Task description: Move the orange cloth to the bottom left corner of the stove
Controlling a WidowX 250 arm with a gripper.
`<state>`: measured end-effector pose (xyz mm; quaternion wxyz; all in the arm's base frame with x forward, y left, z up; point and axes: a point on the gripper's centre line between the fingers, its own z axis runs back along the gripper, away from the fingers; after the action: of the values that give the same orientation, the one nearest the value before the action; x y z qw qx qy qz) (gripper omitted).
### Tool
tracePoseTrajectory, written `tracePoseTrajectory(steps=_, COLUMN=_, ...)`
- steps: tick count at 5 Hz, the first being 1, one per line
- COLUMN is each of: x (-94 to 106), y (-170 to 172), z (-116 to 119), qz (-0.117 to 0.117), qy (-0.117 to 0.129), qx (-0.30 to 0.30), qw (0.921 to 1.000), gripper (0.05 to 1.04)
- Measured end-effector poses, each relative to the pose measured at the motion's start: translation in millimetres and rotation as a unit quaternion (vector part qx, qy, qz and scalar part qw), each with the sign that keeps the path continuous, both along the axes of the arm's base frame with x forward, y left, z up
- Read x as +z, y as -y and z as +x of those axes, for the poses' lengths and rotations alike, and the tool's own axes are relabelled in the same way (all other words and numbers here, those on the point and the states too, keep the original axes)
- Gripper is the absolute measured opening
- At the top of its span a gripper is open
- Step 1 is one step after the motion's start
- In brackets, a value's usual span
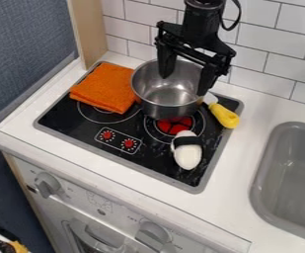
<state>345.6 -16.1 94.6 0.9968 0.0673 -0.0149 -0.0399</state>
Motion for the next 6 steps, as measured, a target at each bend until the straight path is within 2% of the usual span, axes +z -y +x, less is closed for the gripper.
tracePoseTrajectory(steps=1, x=-9.4, y=1, z=-1, qz=-0.001, qy=-0.014, qx=0.0, qw=0.9999, gripper=1.005)
tracePoseTrajectory(steps=2, x=-10.9, y=-36, z=-1, qz=-0.016, qy=-0.015, qx=0.041, qw=0.9989, gripper=1.004)
tracePoseTrajectory(steps=3, x=-7.6, y=-92, z=-3, qz=-0.028, qy=-0.003, qx=0.087, qw=0.9958, gripper=1.004)
tracePoseTrajectory(steps=4, x=-3.6, y=-136, z=-1, qz=-0.001, qy=0.011, qx=0.069, qw=0.9976, gripper=1.004)
tracePoseTrajectory(steps=5, x=-15.1, y=-157, z=4, qz=0.02, qy=-0.007, qx=0.033, qw=0.9992, gripper=1.004)
tracePoseTrajectory(steps=6, x=-32.6, y=-156, z=18, qz=0.035, qy=-0.019, qx=0.019, qw=0.999, gripper=1.004)
